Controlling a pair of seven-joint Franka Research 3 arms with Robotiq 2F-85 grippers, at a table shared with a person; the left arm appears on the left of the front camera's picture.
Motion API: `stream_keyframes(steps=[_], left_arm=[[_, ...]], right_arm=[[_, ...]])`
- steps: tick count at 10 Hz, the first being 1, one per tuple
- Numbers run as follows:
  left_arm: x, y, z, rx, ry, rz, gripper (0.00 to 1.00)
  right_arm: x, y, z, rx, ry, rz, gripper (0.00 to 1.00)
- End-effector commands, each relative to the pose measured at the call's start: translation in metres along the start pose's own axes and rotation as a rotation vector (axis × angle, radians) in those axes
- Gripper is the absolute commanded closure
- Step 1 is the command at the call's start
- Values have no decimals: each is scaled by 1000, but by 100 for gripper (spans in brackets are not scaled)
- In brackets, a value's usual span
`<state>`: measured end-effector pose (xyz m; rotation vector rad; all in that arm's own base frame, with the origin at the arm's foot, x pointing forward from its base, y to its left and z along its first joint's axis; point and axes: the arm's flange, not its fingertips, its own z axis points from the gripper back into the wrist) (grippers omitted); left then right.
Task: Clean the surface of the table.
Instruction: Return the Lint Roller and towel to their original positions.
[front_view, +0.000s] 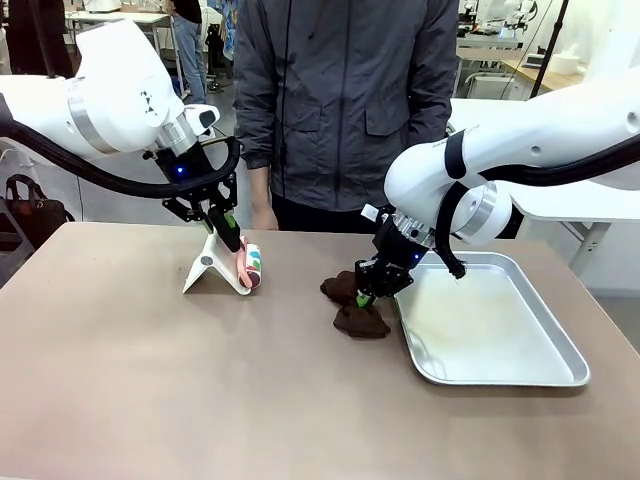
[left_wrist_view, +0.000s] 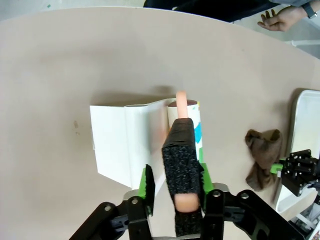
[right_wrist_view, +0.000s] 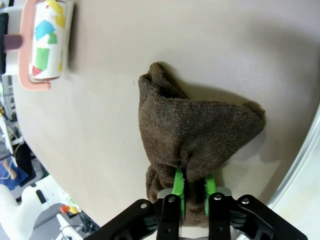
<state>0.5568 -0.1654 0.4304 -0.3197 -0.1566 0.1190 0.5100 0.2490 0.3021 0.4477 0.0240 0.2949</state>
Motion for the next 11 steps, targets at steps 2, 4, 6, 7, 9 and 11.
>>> stream_keyframes(steps=[2,4,6,7,9,11], left_arm=[[2,1,4,24,-10,30,0],[2,1,9,14,-21,39,0],[1,3,13,-5,-29,54,0],[0,4,15,-18,-28,54,0],[-3,9,23,-34,-41,61,0],[-12,21,41,-68,-74,86,0]], right_arm=[[7,0,-5,25,20,-17,0],[8,-2,-6,38,29,-24,11],[10,-5,-6,50,39,-26,0],[11,-5,-7,50,43,-26,0],[11,-4,-6,54,45,-19,0],[8,0,1,112,50,47,0]])
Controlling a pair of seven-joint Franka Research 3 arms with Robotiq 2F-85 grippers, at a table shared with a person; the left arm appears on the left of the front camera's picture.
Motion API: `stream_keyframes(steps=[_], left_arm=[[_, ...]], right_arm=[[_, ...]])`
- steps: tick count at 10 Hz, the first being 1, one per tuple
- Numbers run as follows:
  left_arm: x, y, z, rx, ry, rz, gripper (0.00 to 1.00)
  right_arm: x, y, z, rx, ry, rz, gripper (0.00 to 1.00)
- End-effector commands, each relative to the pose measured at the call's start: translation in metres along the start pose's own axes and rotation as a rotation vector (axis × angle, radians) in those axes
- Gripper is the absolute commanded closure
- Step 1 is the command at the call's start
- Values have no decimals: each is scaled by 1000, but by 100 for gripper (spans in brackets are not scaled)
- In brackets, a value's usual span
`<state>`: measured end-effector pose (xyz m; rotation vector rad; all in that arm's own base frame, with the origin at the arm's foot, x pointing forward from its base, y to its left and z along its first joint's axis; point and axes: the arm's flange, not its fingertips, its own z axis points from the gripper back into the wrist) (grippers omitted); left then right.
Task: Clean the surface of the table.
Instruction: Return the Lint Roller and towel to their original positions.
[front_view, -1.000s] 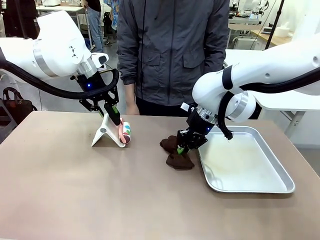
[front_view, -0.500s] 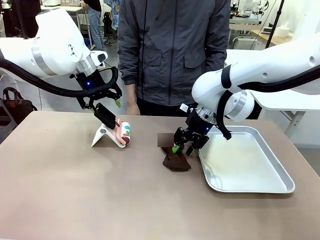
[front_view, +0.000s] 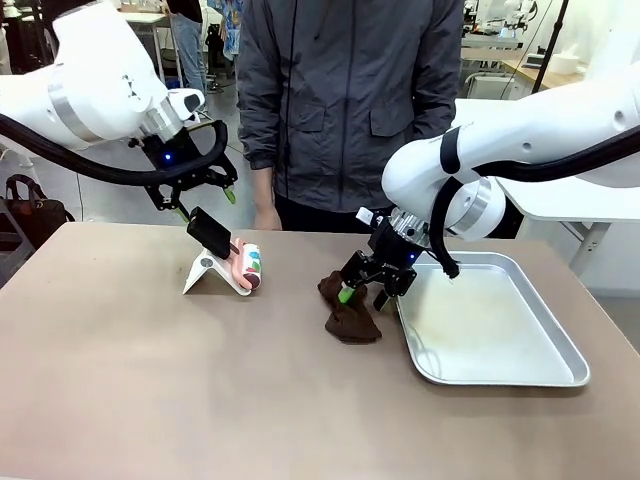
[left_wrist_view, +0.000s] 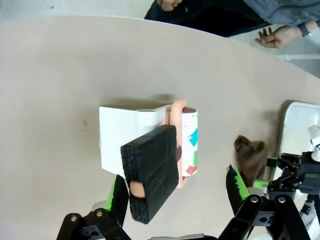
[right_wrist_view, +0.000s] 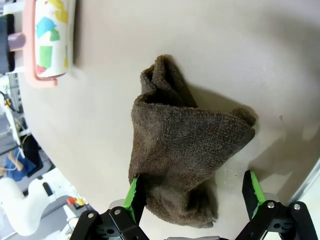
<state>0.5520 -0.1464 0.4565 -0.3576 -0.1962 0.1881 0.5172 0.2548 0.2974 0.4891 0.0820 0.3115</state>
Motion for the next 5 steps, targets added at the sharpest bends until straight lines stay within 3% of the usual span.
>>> stream_keyframes(steps=[1,3,5], left_arm=[[-20,19,24,-69,-38,28,0],[-38,39,55,-168,-66,35,0],[-60,67,84,-302,-104,40,0]], right_arm=[[-6,2,16,118,-2,96,0],[-19,7,41,251,-37,195,0],[-39,11,68,397,-87,195,0]])
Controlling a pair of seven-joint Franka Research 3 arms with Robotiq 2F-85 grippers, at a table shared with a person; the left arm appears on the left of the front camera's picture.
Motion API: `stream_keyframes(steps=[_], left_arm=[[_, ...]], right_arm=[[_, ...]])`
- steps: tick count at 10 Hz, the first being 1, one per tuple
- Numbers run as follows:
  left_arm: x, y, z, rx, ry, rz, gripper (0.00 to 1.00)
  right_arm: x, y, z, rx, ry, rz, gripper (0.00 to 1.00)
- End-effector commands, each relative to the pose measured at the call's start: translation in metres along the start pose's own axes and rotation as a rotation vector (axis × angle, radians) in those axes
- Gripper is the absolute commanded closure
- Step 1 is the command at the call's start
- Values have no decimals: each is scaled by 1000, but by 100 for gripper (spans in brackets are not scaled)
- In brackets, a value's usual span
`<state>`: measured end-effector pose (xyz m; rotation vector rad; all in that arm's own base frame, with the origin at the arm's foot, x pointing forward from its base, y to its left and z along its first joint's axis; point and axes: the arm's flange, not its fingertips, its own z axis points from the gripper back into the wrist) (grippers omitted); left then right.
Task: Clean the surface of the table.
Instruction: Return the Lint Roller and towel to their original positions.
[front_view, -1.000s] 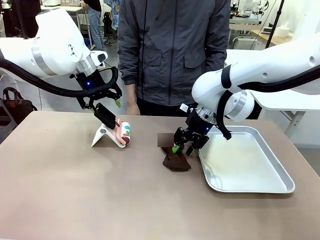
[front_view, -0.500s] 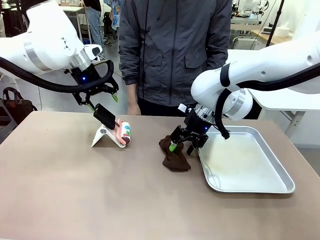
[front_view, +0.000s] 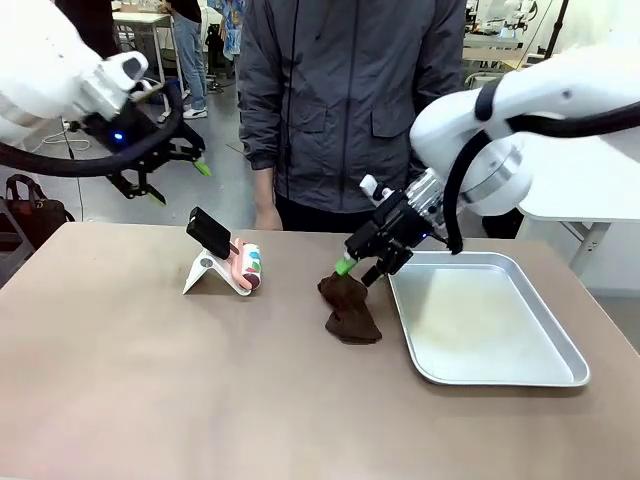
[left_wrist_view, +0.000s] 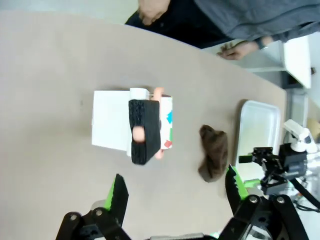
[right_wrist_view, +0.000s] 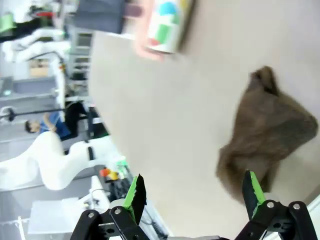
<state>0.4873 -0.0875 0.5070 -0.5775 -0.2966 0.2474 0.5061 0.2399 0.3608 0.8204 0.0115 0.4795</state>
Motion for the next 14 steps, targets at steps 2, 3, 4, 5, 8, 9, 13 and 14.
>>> stream_keyframes(steps=[2,3,4,5,8,9,13,14], left_arm=[[-37,50,41,-266,12,-44,0],[-47,68,53,-365,60,-79,0],[-53,85,58,-438,89,-83,0],[-59,99,55,-499,113,-62,0],[-64,132,32,-715,162,-63,0],[-63,152,28,-775,182,-69,0],[-57,224,15,-834,82,91,0],[-55,234,13,-857,74,105,0]], right_arm=[[-52,17,35,230,-181,-69,0],[-73,22,44,248,-278,-101,0],[-94,21,54,233,-346,-106,0],[-114,14,66,246,-416,-151,0],[-169,11,93,139,-634,-299,0],[-200,9,109,141,-725,-323,0],[-265,-36,155,287,-728,-431,0],[-271,-49,160,324,-662,-442,0]])
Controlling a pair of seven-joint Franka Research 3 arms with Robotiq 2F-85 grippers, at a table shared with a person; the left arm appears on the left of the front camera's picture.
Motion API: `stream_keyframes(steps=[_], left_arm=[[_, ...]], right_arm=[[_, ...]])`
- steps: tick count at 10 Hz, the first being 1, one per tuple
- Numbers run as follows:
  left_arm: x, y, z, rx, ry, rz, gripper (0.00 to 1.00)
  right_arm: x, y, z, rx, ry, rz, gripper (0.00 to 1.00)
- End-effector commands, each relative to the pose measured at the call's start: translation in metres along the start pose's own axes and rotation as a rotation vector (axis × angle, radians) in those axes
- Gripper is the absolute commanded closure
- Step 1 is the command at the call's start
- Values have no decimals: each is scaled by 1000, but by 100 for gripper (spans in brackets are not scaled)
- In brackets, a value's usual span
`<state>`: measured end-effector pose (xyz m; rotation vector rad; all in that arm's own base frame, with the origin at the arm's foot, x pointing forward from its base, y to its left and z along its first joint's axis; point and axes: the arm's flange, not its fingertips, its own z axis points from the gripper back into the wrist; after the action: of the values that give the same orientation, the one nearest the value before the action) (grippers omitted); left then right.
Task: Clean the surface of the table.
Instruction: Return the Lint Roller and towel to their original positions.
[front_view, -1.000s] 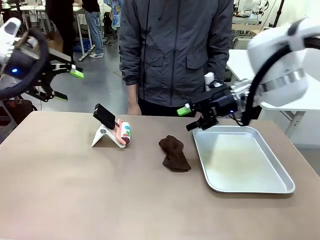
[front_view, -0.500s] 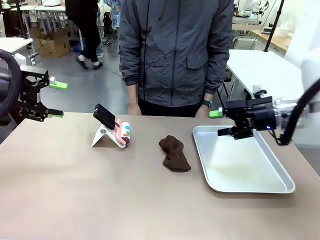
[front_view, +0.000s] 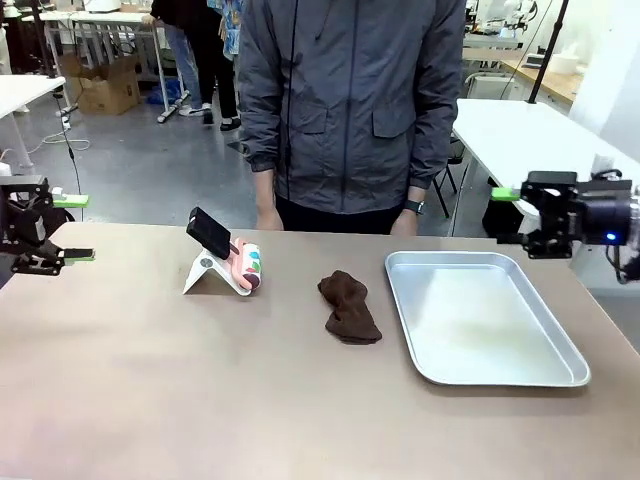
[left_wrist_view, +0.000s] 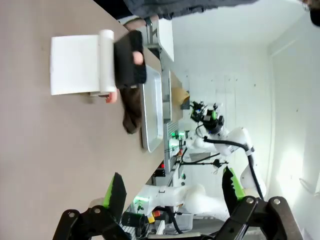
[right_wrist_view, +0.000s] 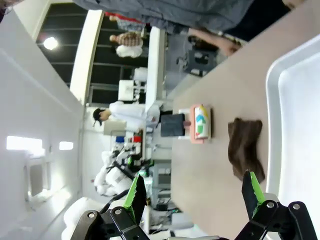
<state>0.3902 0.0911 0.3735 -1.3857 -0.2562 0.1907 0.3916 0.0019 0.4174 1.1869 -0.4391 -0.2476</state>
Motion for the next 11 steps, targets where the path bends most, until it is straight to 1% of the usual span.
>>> stream_keyframes(steps=[1,2,3,4,11], left_arm=[[9,7,2,-64,-52,7,0],[11,10,2,-31,-66,19,0],[4,9,5,-16,-25,25,0],[4,9,5,-16,-25,25,0],[4,9,5,-16,-25,25,0]], right_arm=[[-63,-40,47,-7,132,-63,0],[-59,-51,52,-84,55,-124,0],[-59,-53,44,-141,-17,-71,0],[2,-37,28,-21,77,-74,0],[2,-37,28,-21,77,-74,0]])
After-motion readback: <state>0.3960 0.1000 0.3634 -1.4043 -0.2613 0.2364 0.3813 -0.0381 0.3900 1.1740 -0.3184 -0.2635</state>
